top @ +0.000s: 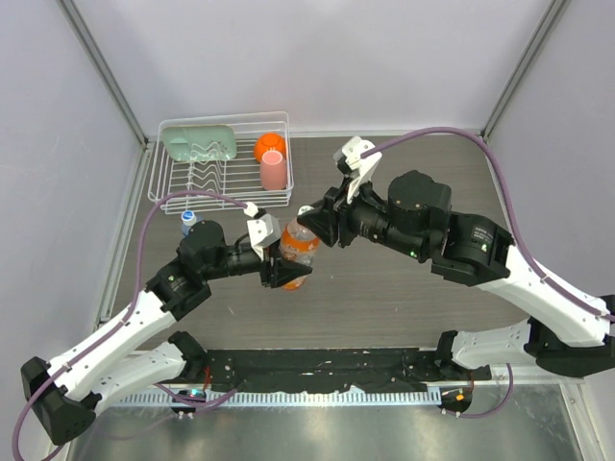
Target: Screw on the bottle caps
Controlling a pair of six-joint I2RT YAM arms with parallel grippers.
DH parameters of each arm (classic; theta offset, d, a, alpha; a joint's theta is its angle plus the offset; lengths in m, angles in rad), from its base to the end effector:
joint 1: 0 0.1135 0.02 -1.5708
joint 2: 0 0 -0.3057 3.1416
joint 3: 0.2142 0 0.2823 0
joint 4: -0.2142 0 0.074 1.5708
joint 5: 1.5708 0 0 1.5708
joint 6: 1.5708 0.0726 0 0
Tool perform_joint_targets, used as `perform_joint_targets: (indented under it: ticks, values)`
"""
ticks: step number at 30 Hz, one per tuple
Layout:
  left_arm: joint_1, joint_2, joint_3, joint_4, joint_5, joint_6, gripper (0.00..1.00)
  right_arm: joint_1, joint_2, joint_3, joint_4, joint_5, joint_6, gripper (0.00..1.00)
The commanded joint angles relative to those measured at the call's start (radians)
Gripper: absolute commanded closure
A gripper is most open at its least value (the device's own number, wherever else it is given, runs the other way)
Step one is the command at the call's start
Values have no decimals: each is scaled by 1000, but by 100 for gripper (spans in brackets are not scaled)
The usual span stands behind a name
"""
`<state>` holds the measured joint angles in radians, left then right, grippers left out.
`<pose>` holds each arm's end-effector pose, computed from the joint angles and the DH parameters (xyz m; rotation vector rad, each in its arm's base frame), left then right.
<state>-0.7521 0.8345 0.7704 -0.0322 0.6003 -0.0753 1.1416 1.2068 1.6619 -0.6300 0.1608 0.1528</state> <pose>0.1378 -0.1851 0.3694 1.0212 1.4537 -1.1090 0.1254 0.2461 0.5490 -0.7508 1.6505 0.7987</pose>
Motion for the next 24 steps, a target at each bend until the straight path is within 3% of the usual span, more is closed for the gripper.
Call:
perform_joint_targets:
  ticks: [1, 2, 3, 5, 6, 12, 19, 22, 24]
  values:
    - [4, -46, 24, 187, -92, -1, 53, 0, 28, -30, -59, 175, 71, 99]
    - [5, -49, 24, 186, -102, -1, 54, 0, 25, -33, -47, 181, 70, 98]
    - [4, -49, 21, 184, -109, 0, 54, 0, 20, -34, -36, 189, 73, 85]
    - [5, -54, 17, 178, -111, -1, 54, 0, 5, -37, 5, 171, 73, 70]
    - [4, -55, 12, 178, -111, -6, 54, 0, -1, -39, 19, 161, 73, 56]
    - [4, -58, 12, 167, -100, -4, 54, 0, 10, -25, 52, 105, 51, 39]
    - [5, -54, 10, 160, -86, -4, 53, 1, 36, -25, 85, 75, 41, 37]
    - [3, -52, 7, 158, -82, -4, 53, 1, 45, -30, 110, 63, 37, 45]
    - [3, -52, 4, 160, -77, -4, 53, 1, 56, -28, 116, 57, 34, 55]
